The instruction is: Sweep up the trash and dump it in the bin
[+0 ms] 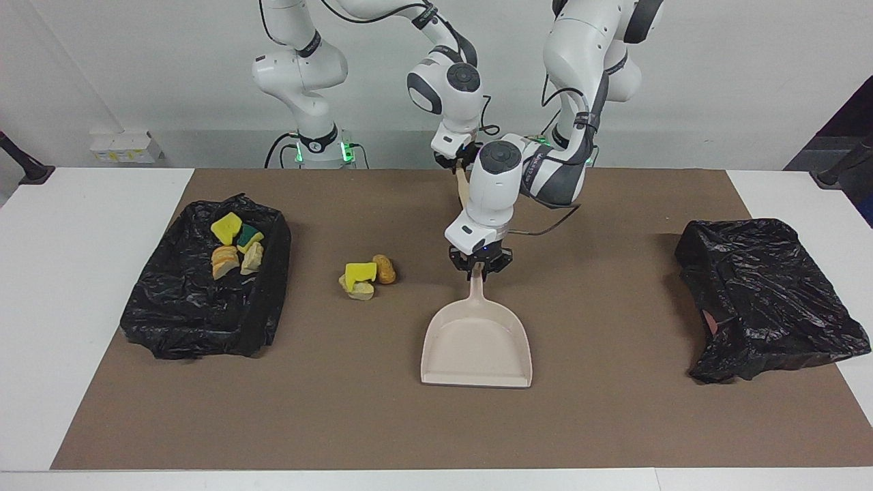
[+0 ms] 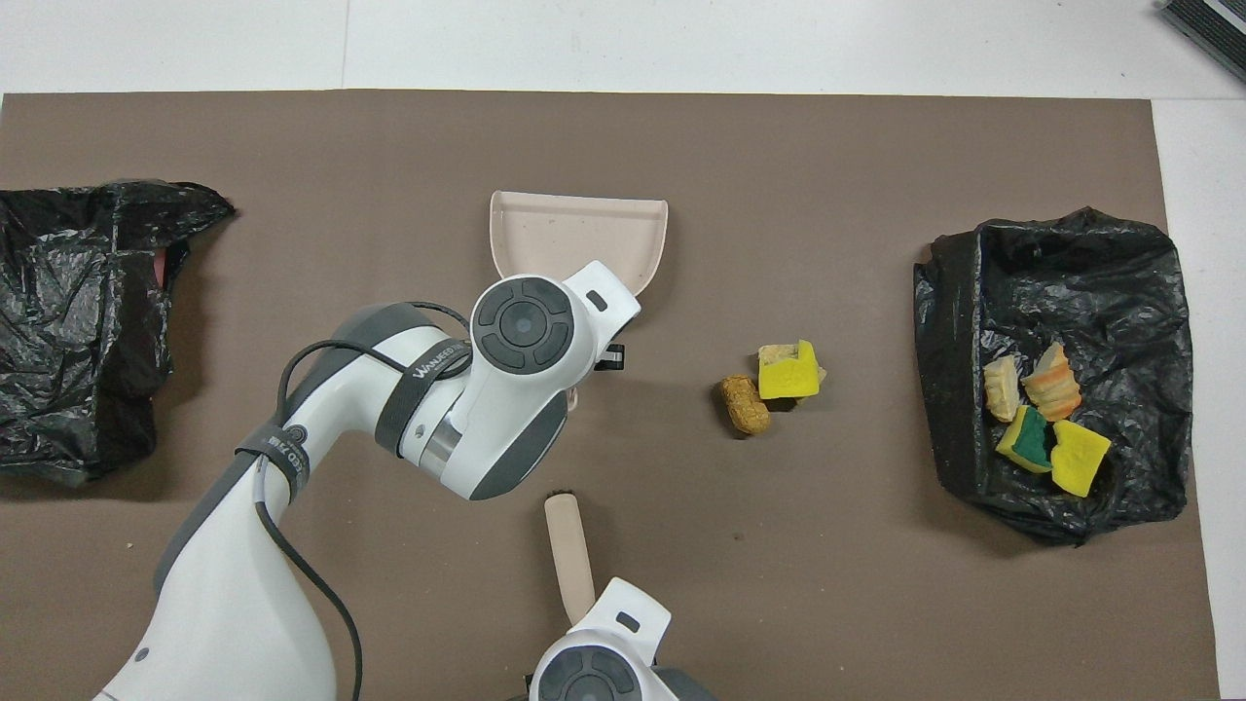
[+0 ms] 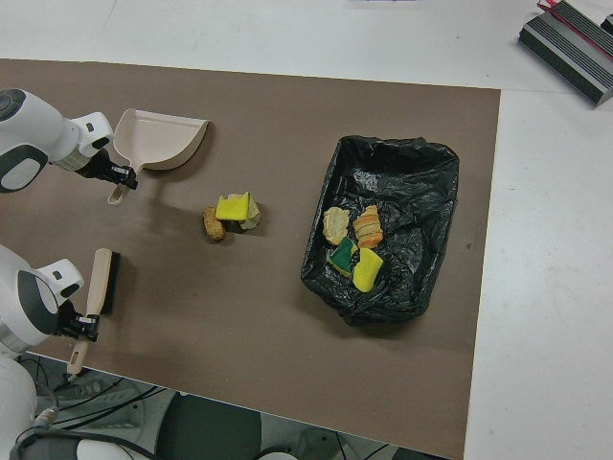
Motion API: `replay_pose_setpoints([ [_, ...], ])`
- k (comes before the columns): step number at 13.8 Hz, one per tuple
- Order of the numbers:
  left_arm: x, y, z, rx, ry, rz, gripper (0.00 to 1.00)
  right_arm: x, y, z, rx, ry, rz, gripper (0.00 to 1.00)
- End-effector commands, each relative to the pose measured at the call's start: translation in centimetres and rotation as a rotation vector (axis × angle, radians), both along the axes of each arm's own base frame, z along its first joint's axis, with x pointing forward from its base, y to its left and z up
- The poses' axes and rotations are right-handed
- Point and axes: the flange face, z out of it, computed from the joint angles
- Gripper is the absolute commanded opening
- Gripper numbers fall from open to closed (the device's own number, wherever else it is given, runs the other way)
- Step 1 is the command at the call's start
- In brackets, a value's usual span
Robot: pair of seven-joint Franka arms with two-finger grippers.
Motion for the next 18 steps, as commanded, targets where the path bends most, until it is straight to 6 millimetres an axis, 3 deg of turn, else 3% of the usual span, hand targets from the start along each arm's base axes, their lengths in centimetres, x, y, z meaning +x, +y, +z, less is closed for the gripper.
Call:
replay_pose_setpoints([
  [1,-0.6,1.1,0.6,0.089,0.017,-0.134,0.00,0.5,-1.9,3.5,-0.042,-0.036,0.031,0.00],
  [5,-0.8,4.9,4.5,0.167,0.108,-0.428,0.00,3.5,-7.4,7.0,-0.070,-0.007,0.042,0.00],
  [10,-0.9,7.7,5.4,0.198,0.203,-0.799,0.00,8.4,-14.9,10.0,-0.058,0.021,-0.067,0.00],
  [13,-0.9,8.5,4.9,0.192,0.244,-1.037,0.00,14.0,-21.5,9.4,-0.183,-0.074,-0.076,0.00],
  [14,-1.2,8.7,4.9,0.192,0.246,-1.075,0.00,15.1,-23.0,9.2,-0.224,-0.098,-0.029,0.00],
  [16,-3.2,9.0,4.0,0.192,0.264,-1.175,0.00,18.0,-27.0,8.3,-0.276,-0.100,0.021,0.00],
  [18,-5.1,9.2,3.1,0.194,0.247,-1.209,0.00,20.0,-29.3,5.9,-0.315,-0.107,0.052,0.00],
])
